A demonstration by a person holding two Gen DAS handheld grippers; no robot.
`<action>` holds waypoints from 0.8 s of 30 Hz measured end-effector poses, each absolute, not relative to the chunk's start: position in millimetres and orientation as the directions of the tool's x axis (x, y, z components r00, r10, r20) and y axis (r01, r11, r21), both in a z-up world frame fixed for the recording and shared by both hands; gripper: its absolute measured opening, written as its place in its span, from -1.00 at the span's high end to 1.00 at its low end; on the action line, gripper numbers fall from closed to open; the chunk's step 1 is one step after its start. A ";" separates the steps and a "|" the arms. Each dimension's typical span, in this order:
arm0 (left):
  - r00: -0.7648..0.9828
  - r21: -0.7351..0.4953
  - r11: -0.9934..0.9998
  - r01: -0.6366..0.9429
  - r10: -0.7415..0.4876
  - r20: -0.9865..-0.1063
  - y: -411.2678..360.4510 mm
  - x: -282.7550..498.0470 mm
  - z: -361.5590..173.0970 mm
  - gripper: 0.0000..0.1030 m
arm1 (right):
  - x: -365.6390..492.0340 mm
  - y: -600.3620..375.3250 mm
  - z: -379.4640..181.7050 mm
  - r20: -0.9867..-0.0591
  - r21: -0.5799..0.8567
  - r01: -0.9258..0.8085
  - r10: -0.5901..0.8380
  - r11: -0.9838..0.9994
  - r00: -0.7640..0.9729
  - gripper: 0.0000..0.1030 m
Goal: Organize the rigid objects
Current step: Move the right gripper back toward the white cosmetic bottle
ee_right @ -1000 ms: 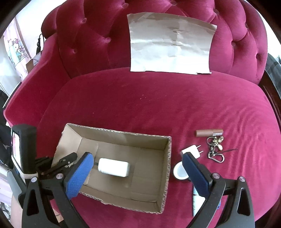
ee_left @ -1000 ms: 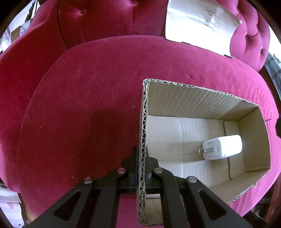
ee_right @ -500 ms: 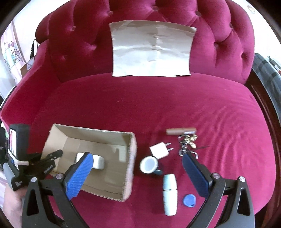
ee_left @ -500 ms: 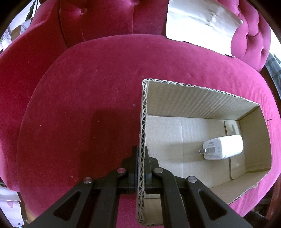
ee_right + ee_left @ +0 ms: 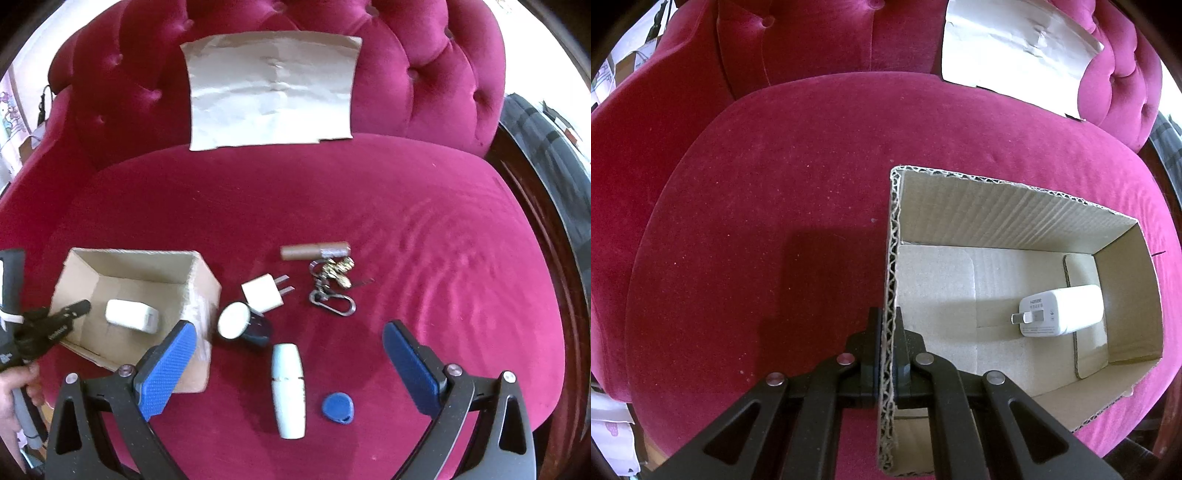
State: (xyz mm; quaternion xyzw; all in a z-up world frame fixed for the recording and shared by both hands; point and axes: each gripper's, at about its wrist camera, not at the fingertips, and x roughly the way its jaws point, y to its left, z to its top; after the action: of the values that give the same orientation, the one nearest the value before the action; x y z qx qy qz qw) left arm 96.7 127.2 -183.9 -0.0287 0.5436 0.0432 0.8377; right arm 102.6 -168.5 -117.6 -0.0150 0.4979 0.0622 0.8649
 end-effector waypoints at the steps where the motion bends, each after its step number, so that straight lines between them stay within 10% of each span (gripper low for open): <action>1: 0.405 -0.001 0.995 -0.103 0.041 -0.913 127.4 96.9 -183.7 0.93 | 102.6 -169.8 -119.5 -0.865 0.034 -0.123 0.091 0.992 0.493 -0.99; 24: 0.405 0.010 0.995 -0.101 0.050 -0.913 126.7 95.9 -182.5 0.92 | 98.9 -161.3 -194.8 -0.927 -0.057 -0.226 0.033 0.972 0.374 -0.99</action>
State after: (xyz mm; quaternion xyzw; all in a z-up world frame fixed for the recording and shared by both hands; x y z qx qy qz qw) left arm 95.9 126.7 -182.5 -0.0234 0.5437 0.0450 0.8377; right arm 98.9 -161.3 -194.8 -0.0873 0.5537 0.0785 0.8244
